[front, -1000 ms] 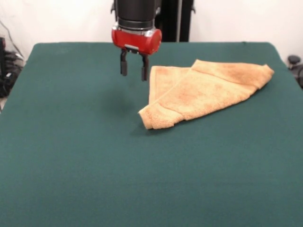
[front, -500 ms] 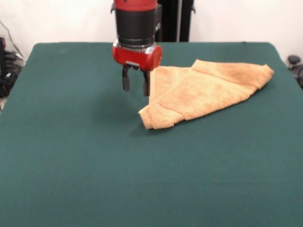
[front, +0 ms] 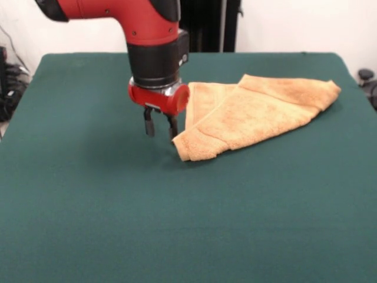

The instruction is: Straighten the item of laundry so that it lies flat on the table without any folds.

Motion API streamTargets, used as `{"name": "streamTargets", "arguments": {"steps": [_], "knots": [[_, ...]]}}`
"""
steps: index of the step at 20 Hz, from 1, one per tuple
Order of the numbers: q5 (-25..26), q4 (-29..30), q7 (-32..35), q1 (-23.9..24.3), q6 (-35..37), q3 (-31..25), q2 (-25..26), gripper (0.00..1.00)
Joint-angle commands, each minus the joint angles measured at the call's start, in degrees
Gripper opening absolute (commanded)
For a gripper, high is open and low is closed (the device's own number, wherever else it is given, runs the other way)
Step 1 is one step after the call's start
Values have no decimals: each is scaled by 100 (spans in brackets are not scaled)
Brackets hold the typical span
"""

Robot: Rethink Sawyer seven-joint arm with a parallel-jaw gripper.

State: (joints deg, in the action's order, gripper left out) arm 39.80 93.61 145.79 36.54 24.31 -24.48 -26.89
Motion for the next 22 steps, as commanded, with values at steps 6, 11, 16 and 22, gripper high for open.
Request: {"name": "streamTargets", "arguments": {"steps": [6, 11, 16, 22], "knots": [[316, -298, -1655, -165, 416, -823, 415, 100], [224, -149, -1637, -161, 559, -839, 246, 100], [122, 14, -1735, -71, 703, -916, 80, 100], [-160, 419, -1895, 65, 1224, -1084, -582, 100]]}}
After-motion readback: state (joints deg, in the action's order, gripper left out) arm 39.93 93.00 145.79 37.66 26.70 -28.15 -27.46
